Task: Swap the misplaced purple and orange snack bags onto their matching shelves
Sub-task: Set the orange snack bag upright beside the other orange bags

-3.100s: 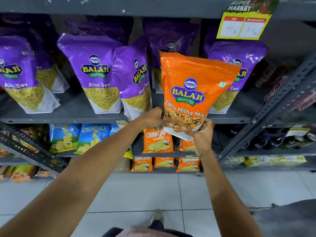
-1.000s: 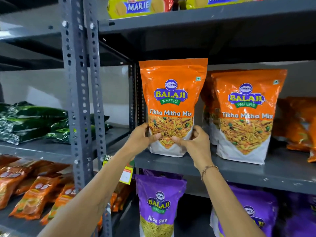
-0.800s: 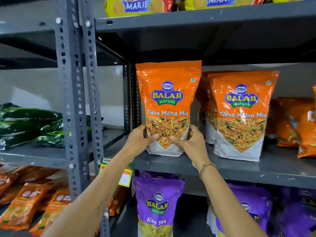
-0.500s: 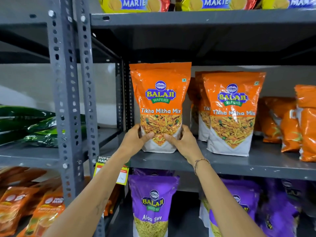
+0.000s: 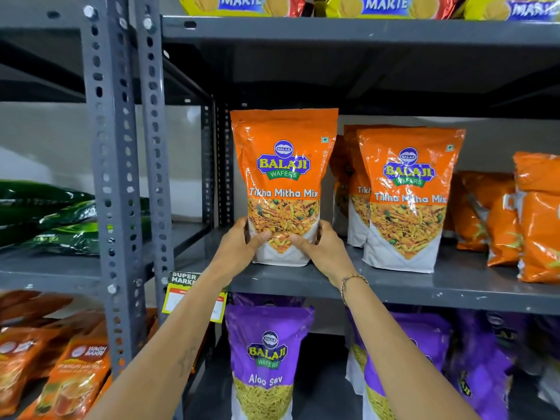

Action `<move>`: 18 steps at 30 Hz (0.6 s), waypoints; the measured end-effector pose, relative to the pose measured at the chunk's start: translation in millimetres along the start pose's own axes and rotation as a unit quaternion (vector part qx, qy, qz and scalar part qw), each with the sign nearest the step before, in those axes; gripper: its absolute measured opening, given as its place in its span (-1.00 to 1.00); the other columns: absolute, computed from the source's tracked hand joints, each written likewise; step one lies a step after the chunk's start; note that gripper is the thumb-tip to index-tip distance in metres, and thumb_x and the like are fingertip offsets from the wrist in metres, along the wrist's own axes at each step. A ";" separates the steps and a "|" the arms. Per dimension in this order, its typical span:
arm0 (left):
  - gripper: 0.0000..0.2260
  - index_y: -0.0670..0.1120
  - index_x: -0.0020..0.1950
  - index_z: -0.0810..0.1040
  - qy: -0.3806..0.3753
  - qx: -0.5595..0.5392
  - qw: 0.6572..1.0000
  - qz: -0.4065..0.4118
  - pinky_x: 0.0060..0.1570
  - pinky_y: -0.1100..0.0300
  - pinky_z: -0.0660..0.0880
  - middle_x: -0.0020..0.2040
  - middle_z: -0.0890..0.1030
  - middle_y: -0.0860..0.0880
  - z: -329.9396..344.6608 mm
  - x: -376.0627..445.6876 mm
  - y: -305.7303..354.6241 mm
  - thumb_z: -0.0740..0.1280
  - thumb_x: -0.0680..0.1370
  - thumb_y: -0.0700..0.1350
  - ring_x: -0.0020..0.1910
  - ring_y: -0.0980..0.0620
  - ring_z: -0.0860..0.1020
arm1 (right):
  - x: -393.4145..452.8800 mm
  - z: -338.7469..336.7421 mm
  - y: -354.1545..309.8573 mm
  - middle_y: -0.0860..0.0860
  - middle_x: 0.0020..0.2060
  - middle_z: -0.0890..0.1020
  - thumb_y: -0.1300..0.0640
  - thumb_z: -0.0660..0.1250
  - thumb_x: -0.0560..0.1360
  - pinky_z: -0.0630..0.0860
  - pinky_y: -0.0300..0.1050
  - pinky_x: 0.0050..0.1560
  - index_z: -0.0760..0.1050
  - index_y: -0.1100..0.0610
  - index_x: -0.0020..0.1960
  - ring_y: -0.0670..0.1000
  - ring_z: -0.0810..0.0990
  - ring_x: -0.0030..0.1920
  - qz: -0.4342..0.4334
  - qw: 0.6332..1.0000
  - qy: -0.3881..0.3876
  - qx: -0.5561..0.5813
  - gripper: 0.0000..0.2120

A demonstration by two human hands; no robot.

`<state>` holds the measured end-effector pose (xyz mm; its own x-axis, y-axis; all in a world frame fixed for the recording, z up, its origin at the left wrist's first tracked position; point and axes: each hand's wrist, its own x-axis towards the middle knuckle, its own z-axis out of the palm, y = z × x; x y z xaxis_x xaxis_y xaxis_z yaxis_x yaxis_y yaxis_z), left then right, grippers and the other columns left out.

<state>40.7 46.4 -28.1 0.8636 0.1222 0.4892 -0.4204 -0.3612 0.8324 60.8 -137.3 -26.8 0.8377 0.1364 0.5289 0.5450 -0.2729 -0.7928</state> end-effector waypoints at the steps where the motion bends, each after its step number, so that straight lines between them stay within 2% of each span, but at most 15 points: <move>1: -0.65 -0.02 0.27 0.39 0.002 0.003 1.000 -0.001 -0.03 0.29 0.44 0.11 0.59 0.04 0.5 -0.5 0.3 0.35 0.52 -0.02 0.03 0.12 0.55 | -0.4 -0.3 0.0 -0.06 0.07 0.50 -0.08 0.42 0.39 0.43 -0.22 0.02 0.31 0.14 0.30 -0.08 0.49 0.06 0.002 1.000 -0.003 0.000 -0.40; 4: -0.65 -0.04 0.29 0.38 0.005 0.011 1.000 0.004 -0.15 0.38 0.39 0.08 0.56 0.06 2.3 -2.9 2.7 0.34 0.53 -0.04 -0.01 0.13 0.52 | -1.4 -0.4 -1.9 -0.05 0.09 0.50 -0.07 0.41 0.40 0.43 -0.20 0.05 0.29 0.15 0.31 -0.07 0.48 0.08 0.009 1.000 -0.010 -0.001 -0.40; 8: -0.66 -0.04 0.28 0.39 0.012 0.026 1.000 0.002 0.04 0.19 0.40 0.11 0.57 0.02 3.0 -2.0 4.0 0.33 0.54 -0.05 0.07 0.05 0.51 | -0.9 0.6 -1.3 0.03 0.21 0.54 -0.07 0.40 0.41 0.45 -0.17 0.08 0.29 0.14 0.30 -0.03 0.51 0.11 0.022 1.000 -0.013 -0.004 -0.42; 10: -0.65 -0.05 0.30 0.38 0.015 0.026 1.000 0.002 0.08 0.15 0.40 0.11 0.56 0.03 4.2 -2.4 3.6 0.32 0.54 -0.04 0.08 0.04 0.51 | -1.1 0.6 -1.3 0.06 0.23 0.55 -0.08 0.40 0.40 0.47 -0.14 0.11 0.28 0.13 0.30 0.00 0.52 0.14 0.025 1.000 -0.014 -0.009 -0.42; 15: -0.58 -0.05 0.35 0.35 0.010 0.038 0.999 -0.005 -0.06 0.27 0.42 0.16 0.56 0.03 2.3 -4.3 4.0 0.33 0.53 -0.01 0.10 0.05 0.51 | -1.2 -0.3 -4.1 0.05 0.21 0.53 -0.07 0.40 0.41 0.45 -0.16 0.07 0.26 0.15 0.32 -0.02 0.50 0.09 0.039 0.999 -0.018 -0.016 -0.40; 16: -0.52 -0.04 0.38 0.32 0.012 0.035 0.999 -0.007 -0.01 0.25 0.44 0.22 0.55 0.01 1.3 -5.6 4.3 0.34 0.51 0.03 0.16 0.03 0.51 | -1.6 -1.2 -4.3 0.06 0.23 0.53 -0.09 0.40 0.41 0.45 -0.16 0.07 0.25 0.16 0.33 -0.01 0.51 0.11 0.045 0.999 -0.023 -0.017 -0.38; 18: -0.39 -0.06 0.47 0.21 0.052 0.038 0.998 0.006 0.27 0.08 0.39 0.41 0.42 -0.04 2.8 -15.5 6.1 0.32 0.50 0.11 0.37 -0.04 0.40 | -4.9 -4.2 -5.4 0.06 0.27 0.51 -0.10 0.39 0.42 0.44 -0.16 0.09 0.23 0.15 0.35 0.01 0.50 0.19 0.046 0.998 -0.029 -0.014 -0.36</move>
<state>25.5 39.7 -31.4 0.8239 0.2109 0.5260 -0.4044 -0.4315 0.8064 53.6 -140.5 -23.8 0.8851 0.1645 0.4354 0.4654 -0.3132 -0.8278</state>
